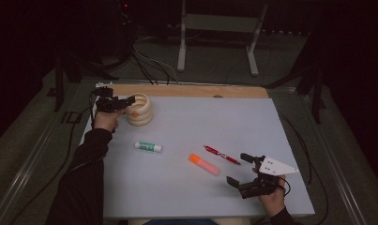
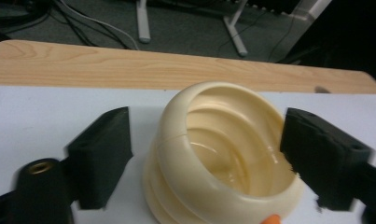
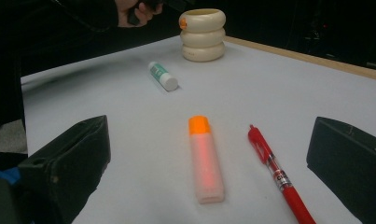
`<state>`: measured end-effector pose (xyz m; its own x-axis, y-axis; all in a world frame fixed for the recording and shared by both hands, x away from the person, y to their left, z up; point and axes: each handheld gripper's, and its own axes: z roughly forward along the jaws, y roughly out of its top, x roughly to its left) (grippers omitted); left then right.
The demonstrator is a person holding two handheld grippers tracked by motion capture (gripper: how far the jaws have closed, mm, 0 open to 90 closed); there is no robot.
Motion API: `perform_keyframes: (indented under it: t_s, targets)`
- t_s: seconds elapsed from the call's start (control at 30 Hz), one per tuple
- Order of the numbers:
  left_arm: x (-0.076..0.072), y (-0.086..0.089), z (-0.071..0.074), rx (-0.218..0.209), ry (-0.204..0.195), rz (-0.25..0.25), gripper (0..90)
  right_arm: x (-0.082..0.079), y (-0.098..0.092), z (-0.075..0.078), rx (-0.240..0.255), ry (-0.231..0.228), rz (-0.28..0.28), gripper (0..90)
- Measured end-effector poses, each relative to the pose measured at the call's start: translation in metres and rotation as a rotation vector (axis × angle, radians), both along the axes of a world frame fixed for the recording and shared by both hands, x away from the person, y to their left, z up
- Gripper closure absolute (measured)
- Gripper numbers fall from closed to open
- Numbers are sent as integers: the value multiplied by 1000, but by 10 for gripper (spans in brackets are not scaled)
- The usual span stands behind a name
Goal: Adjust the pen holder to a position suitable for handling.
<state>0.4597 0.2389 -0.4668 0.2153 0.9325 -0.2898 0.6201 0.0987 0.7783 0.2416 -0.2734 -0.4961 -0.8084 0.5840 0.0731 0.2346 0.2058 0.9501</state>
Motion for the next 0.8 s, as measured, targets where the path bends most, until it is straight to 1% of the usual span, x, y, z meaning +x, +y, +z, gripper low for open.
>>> perform_keyframes:
  t_s: [0.13,0.27,0.33,0.4,0.43,0.47,0.53,0.57,0.6,0.67,0.7,0.73,0.8]
  targets:
    - [2,-3,-4,40,1,29,342,0,-1,1,-1,-5,-2,0]
    - [4,-4,-7,61,9,56,413,0,-1,1,-1,-5,-3,0]
    - [5,-5,-8,72,18,56,452,0,-1,1,-1,-5,-3,0]
    - [6,-6,-9,68,26,63,490,0,-1,0,-2,-3,-3,0]
    - [7,-6,-10,73,38,65,504,0,-1,0,-4,-4,-4,0]
    - [8,-6,-11,77,42,67,524,0,-1,0,-6,-3,-5,0]
    - [9,-7,-12,78,44,67,536,0,-1,0,-7,-4,-5,0]
    - [10,-8,-14,84,61,73,536,0,-1,0,-8,-4,-5,0]
    - [11,-8,-14,77,63,75,560,0,-1,0,-11,-5,-6,0]
    - [11,-10,-14,79,64,84,592,0,-1,0,-10,-3,-6,0]
    - [11,-11,-14,79,64,89,617,0,-1,0,-11,-3,-6,0]
    - [11,-13,-13,88,70,101,632,0,-1,0,-13,-4,-6,0]
    - [12,-13,-12,82,85,118,657,0,-1,0,-12,-2,-6,0]
